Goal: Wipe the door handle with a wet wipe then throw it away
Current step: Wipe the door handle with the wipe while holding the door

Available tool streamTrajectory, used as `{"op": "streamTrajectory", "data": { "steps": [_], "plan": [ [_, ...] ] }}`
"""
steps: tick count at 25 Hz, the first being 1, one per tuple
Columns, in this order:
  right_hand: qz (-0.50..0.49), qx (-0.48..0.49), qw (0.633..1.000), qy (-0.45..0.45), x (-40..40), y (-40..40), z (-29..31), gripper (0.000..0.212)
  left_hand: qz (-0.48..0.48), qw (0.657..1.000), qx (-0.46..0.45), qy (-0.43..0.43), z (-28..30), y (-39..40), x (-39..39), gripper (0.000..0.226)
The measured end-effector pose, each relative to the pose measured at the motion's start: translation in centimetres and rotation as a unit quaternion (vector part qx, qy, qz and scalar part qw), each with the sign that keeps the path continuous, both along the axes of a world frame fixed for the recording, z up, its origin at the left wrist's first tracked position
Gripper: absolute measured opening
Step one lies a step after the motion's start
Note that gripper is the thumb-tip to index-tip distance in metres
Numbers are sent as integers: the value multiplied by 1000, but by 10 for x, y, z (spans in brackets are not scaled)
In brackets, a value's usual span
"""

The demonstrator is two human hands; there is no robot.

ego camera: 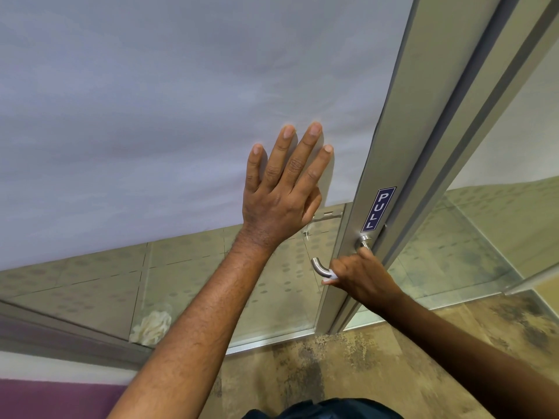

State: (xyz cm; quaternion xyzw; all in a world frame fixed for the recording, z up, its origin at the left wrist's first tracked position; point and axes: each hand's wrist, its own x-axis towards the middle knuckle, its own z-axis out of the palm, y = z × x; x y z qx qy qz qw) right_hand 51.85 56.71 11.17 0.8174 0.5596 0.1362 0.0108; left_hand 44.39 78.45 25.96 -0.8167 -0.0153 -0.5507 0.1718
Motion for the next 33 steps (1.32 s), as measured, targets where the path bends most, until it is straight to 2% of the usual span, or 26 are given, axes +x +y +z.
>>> {"op": "streamTrajectory", "data": {
  "steps": [2, 4, 6, 7, 9, 10, 11, 14, 16, 18, 21, 24, 27, 31, 33],
  "plan": [
    [27, -34, 998, 37, 2, 3, 12, 58, 0, 1000, -1, 1, 0, 0, 0, 67],
    [34, -23, 999, 28, 1, 4, 11, 62, -2, 1000, -1, 2, 0, -1, 0, 67],
    [-14, 17, 999, 29, -8, 4, 8, 63, 0, 1000, -1, 6, 1, 0, 0, 65],
    [-46, 50, 997, 29, -16, 3, 1, 58, 0, 1000, -3, 7, 1, 0, 0, 65],
    [-76, 117, 990, -20, -34, -4, -17, 25, -1, 1000, -7, 6, 1, 0, 0, 64],
    [-81, 139, 986, -35, -39, -6, -21, 16, -2, 1000, -6, 5, 0, 0, 0, 64],
    [-84, 142, 985, -49, -39, -6, -26, 23, -2, 1000, -5, 5, 0, -1, 0, 65],
    [-61, 54, 996, -31, -25, 2, -12, 25, -1, 1000, -3, 5, 0, -1, 0, 67],
    [-25, 13, 999, -23, -10, 7, -3, 38, -1, 1000, -4, 1, -1, -1, 1, 69],
    [27, -6, 998, -53, -1, 10, 4, 51, -2, 1000, -2, 1, -1, -1, 1, 69],
    [43, 8, 996, -73, 0, 12, 2, 61, -1, 1000, -2, 4, -1, 0, 1, 70],
    [13, 59, 998, -15, -6, 9, 0, 63, 0, 1000, 0, 0, -1, 0, 1, 69],
    [47, 91, 995, -7, -2, -3, -5, 55, -3, 1000, 0, 2, 0, 0, 0, 69],
    [76, 135, 981, -112, 16, -29, -13, 20, 0, 1000, 0, 4, 0, 0, -1, 67],
    [68, 139, 980, -126, 18, -35, -16, 13, 1, 1000, 0, 3, 0, -1, -1, 67]
  ]
}}
